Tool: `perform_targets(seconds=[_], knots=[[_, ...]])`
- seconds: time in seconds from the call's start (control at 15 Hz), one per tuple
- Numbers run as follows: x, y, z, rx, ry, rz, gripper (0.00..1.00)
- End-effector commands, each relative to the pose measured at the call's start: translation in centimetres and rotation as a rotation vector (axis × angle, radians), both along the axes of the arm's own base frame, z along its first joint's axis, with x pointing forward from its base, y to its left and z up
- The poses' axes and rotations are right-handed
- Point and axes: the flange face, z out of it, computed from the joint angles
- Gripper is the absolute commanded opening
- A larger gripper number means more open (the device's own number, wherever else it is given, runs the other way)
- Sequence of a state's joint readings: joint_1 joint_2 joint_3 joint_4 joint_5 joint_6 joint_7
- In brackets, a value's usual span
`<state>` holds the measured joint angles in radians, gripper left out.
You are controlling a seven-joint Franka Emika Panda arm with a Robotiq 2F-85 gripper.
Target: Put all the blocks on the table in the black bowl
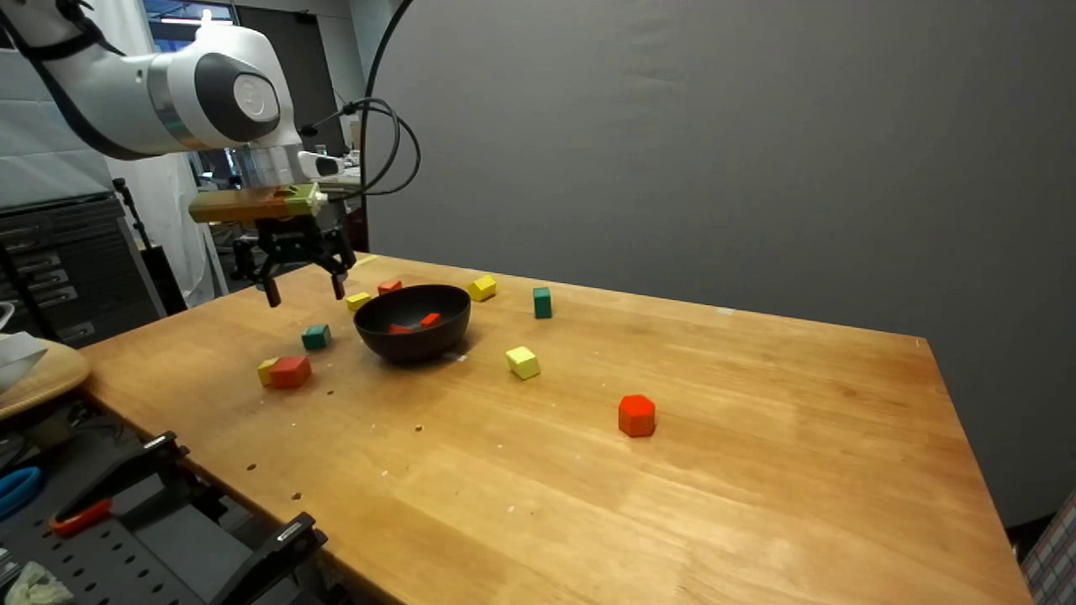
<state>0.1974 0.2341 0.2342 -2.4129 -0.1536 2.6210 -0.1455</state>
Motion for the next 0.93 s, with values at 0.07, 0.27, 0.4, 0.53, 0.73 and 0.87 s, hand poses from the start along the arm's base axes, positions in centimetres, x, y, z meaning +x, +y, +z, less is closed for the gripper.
perform_targets(seconds=[0.07, 0.27, 0.4, 0.53, 0.73, 0.87], knots=[[0.6, 2.1, -1.7, 0.035, 0.035, 0.062, 1.0], [1.2, 2.6, -3.2, 0.022, 0.044, 0.073, 1.0], [1.7, 2.5, -4.4, 0.028, 0.052, 0.07, 1.0], [2.3, 2.7, -5.4, 0.037, 0.051, 0.063, 1.0], [3.2, 3.3, -6.4, 0.052, 0.045, 0.058, 1.0], [3.6, 3.5, -7.0, 0.061, 0.05, 0.056, 0.74]])
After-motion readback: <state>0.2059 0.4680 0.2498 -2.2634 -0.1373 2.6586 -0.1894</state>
